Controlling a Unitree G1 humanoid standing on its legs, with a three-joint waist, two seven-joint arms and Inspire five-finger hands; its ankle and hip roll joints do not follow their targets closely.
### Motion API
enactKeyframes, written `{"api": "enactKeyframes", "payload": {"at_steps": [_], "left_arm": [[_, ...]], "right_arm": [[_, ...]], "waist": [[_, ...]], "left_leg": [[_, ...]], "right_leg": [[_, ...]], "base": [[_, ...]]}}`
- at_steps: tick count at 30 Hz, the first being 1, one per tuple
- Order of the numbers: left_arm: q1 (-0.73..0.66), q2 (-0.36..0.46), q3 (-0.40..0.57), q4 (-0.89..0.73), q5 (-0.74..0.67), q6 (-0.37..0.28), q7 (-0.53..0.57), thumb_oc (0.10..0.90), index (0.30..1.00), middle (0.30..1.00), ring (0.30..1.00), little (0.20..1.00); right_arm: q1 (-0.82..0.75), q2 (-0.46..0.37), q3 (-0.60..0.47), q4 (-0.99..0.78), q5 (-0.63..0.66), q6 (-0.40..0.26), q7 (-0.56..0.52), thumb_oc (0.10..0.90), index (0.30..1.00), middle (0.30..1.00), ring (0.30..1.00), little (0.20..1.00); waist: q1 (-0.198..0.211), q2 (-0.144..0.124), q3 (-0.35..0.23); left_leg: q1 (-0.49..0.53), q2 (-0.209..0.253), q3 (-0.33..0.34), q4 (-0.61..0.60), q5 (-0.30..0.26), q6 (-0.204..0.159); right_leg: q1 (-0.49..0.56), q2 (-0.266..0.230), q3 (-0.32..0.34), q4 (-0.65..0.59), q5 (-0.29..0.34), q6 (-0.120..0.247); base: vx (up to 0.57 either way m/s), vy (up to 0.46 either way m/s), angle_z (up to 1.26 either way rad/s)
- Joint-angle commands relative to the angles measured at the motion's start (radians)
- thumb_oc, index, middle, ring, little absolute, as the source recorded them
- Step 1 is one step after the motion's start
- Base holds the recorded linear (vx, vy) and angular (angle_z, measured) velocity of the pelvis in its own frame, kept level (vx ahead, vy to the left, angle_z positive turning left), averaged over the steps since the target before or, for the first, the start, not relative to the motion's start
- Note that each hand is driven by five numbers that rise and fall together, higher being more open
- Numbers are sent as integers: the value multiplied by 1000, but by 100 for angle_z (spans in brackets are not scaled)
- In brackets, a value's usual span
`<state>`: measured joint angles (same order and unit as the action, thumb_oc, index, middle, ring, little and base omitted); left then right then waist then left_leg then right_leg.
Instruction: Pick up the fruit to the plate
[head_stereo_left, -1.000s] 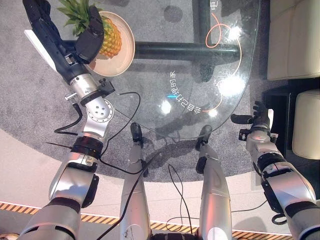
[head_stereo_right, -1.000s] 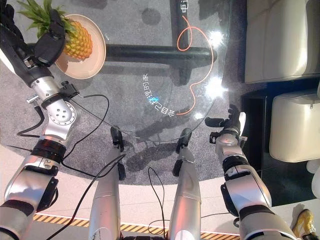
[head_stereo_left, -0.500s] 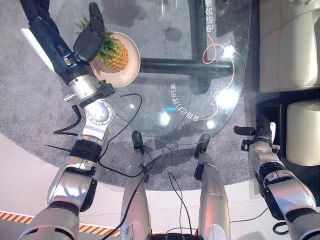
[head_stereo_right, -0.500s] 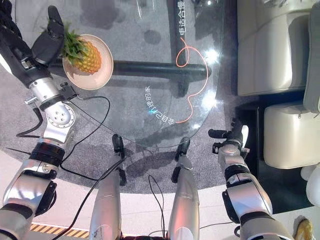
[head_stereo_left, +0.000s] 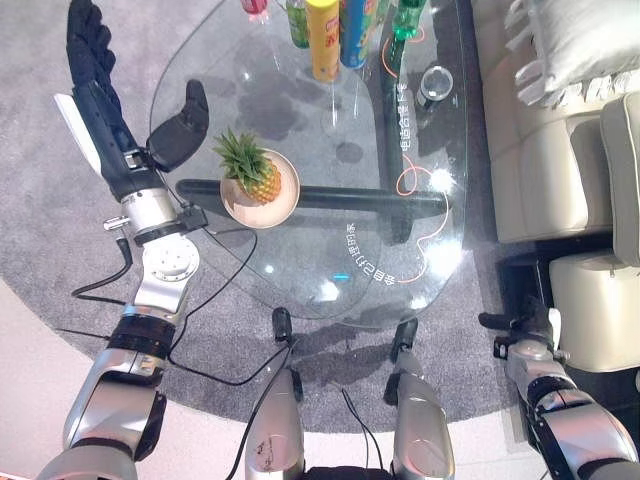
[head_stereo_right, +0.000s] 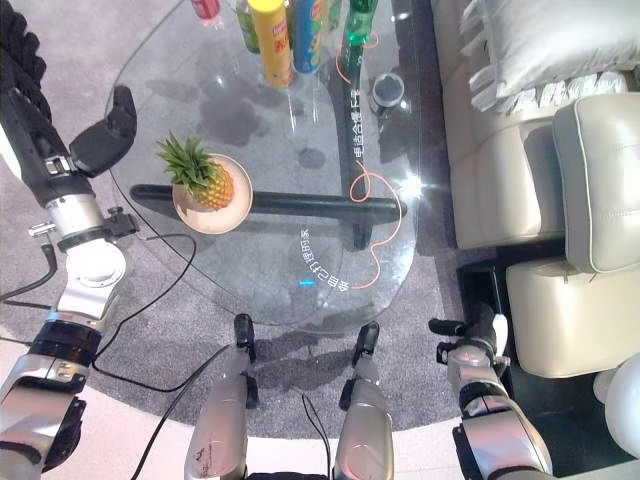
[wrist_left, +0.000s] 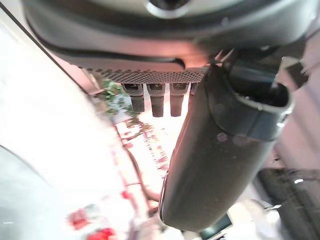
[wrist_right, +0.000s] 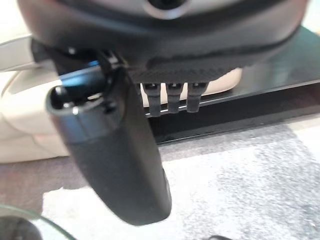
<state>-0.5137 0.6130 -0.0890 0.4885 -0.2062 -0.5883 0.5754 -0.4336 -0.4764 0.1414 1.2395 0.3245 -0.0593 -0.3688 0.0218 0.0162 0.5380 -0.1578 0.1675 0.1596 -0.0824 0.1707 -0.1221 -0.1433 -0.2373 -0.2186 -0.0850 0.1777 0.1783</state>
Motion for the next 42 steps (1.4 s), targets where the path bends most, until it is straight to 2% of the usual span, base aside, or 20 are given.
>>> {"api": "enactKeyframes", "payload": {"at_steps": [1,2,6,8,9,11,13,16,22,29,32,34,39,42], "left_arm": [[63,26,56,21,-67,-22,-88,800,900,900,900,900],[95,17,60,36,-88,12,-124,800,900,900,900,900],[263,-39,117,164,-157,29,-273,800,900,900,900,900],[324,-78,148,256,-230,60,-352,800,900,900,900,900],[345,-95,158,304,-229,62,-376,800,900,900,900,900],[376,-116,166,407,-238,123,-429,800,900,900,900,900],[383,-124,166,474,-205,139,-440,800,900,900,900,900],[401,-133,147,633,-166,234,-486,800,900,900,900,900],[425,-153,97,788,-48,281,-548,800,900,900,900,900],[438,-197,20,811,36,360,-629,800,900,900,900,900],[441,-231,-32,822,78,412,-667,800,900,900,900,900],[443,-245,-55,839,108,489,-692,800,900,900,900,900],[430,-264,-95,872,142,557,-747,800,900,900,900,900],[419,-268,-106,874,148,572,-771,800,900,900,900,900]], "right_arm": [[163,-12,-21,37,-78,-29,3,800,900,900,900,900],[186,-6,-26,41,-87,-26,8,800,900,900,900,900],[294,21,-54,58,-161,-14,25,800,900,900,900,900],[335,32,-65,67,-205,3,38,800,900,900,900,900],[351,38,-67,70,-233,7,42,800,900,900,900,900],[373,47,-57,73,-261,22,55,800,900,900,900,900],[375,51,-55,78,-276,26,63,800,900,900,900,900],[376,52,-48,95,-305,47,101,800,900,900,900,900],[374,70,-27,124,-338,72,153,800,900,900,900,900],[362,83,16,145,-385,98,209,800,900,900,900,900],[346,96,36,145,-405,113,228,800,900,900,900,900],[336,105,57,148,-411,127,241,800,900,900,900,900],[319,124,94,147,-438,143,270,800,900,900,900,900],[314,127,106,147,-445,152,277,800,900,900,900,900]], "waist": [[11,-1,-193],[11,-1,-210],[13,-2,-295],[12,-1,-336],[11,0,-351],[4,-3,-382],[1,-4,-394],[-9,-8,-422],[-22,-10,-441],[-21,-8,-447],[-19,-8,-452],[-19,-8,-454],[-25,-9,-462],[-26,-9,-464]], "left_leg": [[-26,25,-17,54,-68,-42],[-11,25,-15,50,-67,-41],[81,30,-7,31,-67,-37],[131,35,1,18,-70,-38],[151,37,5,13,-72,-38],[193,42,19,0,-74,-41],[210,46,25,-5,-76,-43],[239,52,32,-5,-86,-45],[261,58,28,-5,-93,-42],[275,65,24,-5,-98,-44],[279,70,27,-5,-101,-45],[281,72,29,-5,-102,-45],[283,76,37,-5,-104,-48],[284,76,39,-5,-104,-49]], "right_leg": [[-4,-75,-14,74,-70,41],[11,-75,-15,70,-70,41],[101,-73,-21,50,-66,41],[148,-71,-26,42,-70,41],[167,-70,-30,37,-70,42],[204,-72,-41,23,-65,47],[223,-73,-47,12,-61,50],[252,-69,-54,9,-65,52],[273,-52,-49,23,-88,43],[283,-43,-49,16,-92,41],[286,-39,-51,9,-91,41],[284,-41,-54,7,-89,43],[286,-45,-59,-2,-83,47],[287,-48,-63,-2,-81,49]], "base": [[151,27,2],[162,24,3],[264,30,1],[276,36,5],[220,28,6],[171,21,1],[95,7,-5],[80,13,-1],[42,15,0],[0,0,0],[0,0,0],[-36,18,-1],[-7,5,0],[0,0,0]]}}
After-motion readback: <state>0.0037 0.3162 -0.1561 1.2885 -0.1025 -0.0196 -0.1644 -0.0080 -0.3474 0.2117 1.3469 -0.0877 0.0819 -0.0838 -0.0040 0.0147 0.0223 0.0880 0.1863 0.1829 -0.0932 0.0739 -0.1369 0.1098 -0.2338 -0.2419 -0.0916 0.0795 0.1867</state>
